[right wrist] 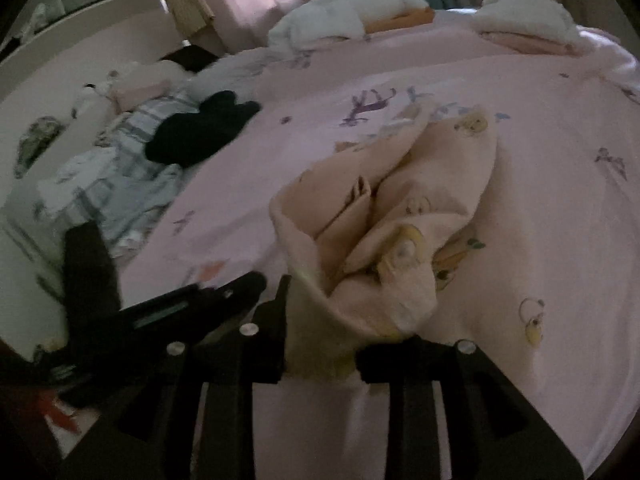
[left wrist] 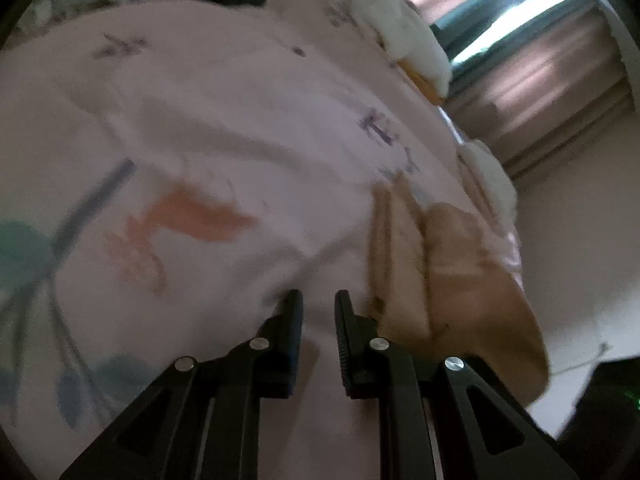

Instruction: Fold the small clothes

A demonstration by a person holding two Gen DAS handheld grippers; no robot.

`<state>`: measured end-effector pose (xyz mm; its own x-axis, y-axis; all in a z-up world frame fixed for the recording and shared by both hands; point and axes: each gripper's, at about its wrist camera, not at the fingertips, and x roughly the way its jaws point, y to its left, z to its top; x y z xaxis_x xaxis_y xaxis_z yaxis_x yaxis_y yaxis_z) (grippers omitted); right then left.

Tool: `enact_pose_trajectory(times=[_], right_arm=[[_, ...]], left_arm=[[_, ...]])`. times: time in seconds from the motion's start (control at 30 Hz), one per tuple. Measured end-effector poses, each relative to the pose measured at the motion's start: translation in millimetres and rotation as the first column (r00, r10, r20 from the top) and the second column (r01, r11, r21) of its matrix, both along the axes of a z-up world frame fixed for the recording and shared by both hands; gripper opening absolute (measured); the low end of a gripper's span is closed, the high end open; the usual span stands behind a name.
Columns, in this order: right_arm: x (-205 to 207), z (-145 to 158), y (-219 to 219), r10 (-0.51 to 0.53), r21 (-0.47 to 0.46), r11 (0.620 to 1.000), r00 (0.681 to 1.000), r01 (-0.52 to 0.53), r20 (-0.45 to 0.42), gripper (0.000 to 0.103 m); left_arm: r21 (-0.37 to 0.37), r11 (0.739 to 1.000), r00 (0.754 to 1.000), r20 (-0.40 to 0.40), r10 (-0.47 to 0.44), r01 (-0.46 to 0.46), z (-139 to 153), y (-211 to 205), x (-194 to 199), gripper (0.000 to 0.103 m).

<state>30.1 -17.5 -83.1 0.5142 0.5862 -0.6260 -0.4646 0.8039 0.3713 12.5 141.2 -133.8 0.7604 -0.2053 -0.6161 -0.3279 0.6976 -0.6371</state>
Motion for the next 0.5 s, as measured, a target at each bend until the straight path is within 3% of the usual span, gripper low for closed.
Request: enact_pose_trajectory(times=[0.07, 0.13, 0.43, 0.5], right_arm=[[-11, 4, 4, 0.033, -0.011, 0.999, 0.998, -0.032, 0.05, 0.02], [-18, 1, 12, 0.038, -0.082, 0.996, 0.995, -0.031, 0.092, 0.01], [-18, -29, 28, 0.095, -0.135, 0.986, 0.996, -0.094, -0.004, 0.015], [-19, -26, 26, 0.117, -0.102, 0.988, 0.993, -0.119, -0.03, 0.024]], left_arm=[[-0.033, 0.999, 1.0, -0.003, -0.003, 0.002, -4, 4, 1, 0.017], [-0.063, 0.998, 1.0, 0.003, 0.001, -0.001, -6, 7, 0, 0.016], [-0.062, 0.998, 1.0, 0.005, -0.009, 0.009, -7, 6, 1, 0.017], [-0.047, 0.999, 1.0, 0.002, -0.012, 0.012, -7, 4, 1, 0.016]])
